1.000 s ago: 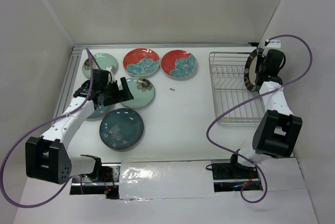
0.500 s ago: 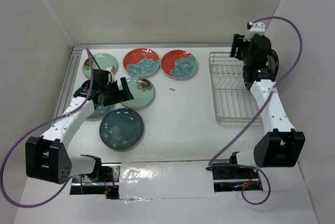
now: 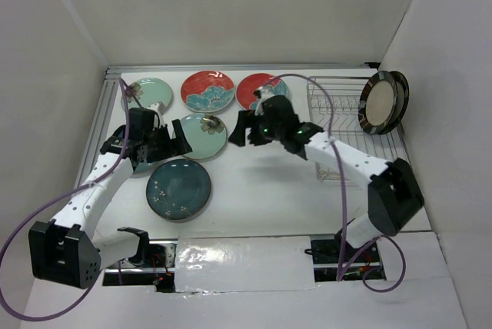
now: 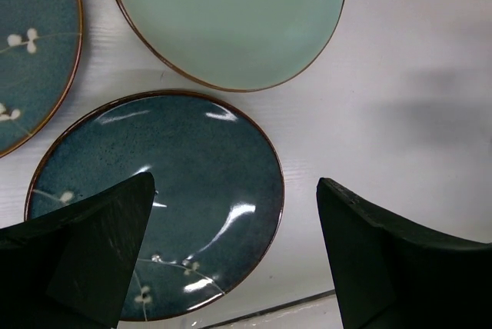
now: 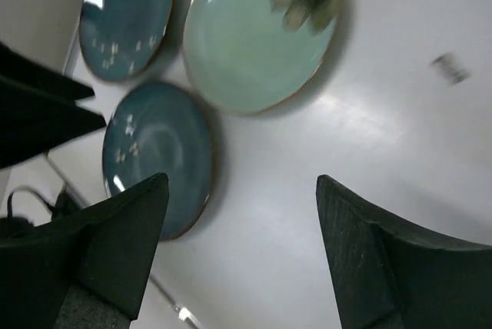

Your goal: Load the plates into the dish rack

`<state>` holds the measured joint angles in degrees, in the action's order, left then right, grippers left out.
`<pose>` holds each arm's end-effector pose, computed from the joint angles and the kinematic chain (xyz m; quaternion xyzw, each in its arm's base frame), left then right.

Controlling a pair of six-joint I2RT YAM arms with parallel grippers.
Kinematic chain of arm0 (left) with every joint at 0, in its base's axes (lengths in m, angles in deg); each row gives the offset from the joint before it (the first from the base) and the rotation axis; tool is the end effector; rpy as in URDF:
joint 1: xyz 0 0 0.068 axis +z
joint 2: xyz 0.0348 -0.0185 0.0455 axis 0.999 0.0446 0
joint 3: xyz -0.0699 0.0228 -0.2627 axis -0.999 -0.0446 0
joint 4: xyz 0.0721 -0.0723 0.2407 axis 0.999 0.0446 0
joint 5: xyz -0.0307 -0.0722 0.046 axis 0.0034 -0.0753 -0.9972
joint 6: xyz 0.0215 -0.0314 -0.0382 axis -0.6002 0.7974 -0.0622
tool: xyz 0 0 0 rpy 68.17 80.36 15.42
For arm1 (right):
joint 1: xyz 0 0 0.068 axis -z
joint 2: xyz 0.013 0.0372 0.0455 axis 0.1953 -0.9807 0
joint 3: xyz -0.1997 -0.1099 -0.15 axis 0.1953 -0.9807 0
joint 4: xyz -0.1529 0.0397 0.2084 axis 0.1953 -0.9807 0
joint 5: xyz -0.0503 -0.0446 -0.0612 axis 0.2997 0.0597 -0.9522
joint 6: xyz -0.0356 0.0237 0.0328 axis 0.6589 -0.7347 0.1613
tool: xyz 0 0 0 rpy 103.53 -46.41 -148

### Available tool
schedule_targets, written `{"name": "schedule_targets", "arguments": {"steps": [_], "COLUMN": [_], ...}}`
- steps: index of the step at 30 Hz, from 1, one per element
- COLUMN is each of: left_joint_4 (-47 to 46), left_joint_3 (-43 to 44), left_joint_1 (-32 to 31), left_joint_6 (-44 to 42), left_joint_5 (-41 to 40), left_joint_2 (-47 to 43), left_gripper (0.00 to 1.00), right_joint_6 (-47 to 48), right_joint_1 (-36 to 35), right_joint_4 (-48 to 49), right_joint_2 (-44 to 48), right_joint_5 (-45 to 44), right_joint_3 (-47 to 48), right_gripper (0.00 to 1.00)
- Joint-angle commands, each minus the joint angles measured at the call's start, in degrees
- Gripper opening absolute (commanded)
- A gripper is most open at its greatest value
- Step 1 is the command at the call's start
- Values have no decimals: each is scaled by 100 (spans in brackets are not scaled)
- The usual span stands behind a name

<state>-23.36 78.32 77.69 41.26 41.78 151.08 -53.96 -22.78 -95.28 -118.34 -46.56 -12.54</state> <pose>0.2408 -0.0460 0.2779 -0.1366 0.9124 -0.1856 0.3384 0.2757 0.1949 0.2954 -0.1083 0.8491 0.3314 0.3968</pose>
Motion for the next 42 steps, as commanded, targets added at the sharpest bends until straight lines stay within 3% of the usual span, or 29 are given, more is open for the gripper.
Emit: {"name": "schedule_targets", "arguments": {"steps": [1,8,16,23,29,33,36,37,42], "left_joint_4": [127,127,75,75,23,22,22,22,22], "left_joint_3": [-102,-393,-454,-454,-454,-454,-454,-454,-454], "left_joint_1": [35,35,35,35,35,35,35,35,35], "left_joint_6": [-130,-183,-183,-183,-183,-183,-183,-183,-183], "left_joint_5": [-138,-138,-199,-199,-199,-147,-147,-147,-147], "left_joint_2": [-361,-818,-818,-818,-818,-818,-818,-818,-818], "left_gripper": [99,99,99,99,99,99,99,99,99], "right_joint_6": [-759,-1225,-1252,-1550,-1683,-1683,-1438,-1202,-190], "right_joint_1": [-488,-1016,-1333,-1500,-1562,-1562,-1509,-1509,-1193], "right_joint_4": [679,1803,2244,2938,3378,3378,2872,2642,903], "right_joint_2": [-537,-1829,-2780,-3316,-3633,-3686,-3372,-3248,-2265], "right_joint_5": [432,1083,1505,1927,1989,1989,1797,1726,1313], "right_joint_3": [-134,-258,-3,-239,-477,-538,-539,-539,-109], "right_gripper": [83,80,77,67,50,28,4,0,0]}}
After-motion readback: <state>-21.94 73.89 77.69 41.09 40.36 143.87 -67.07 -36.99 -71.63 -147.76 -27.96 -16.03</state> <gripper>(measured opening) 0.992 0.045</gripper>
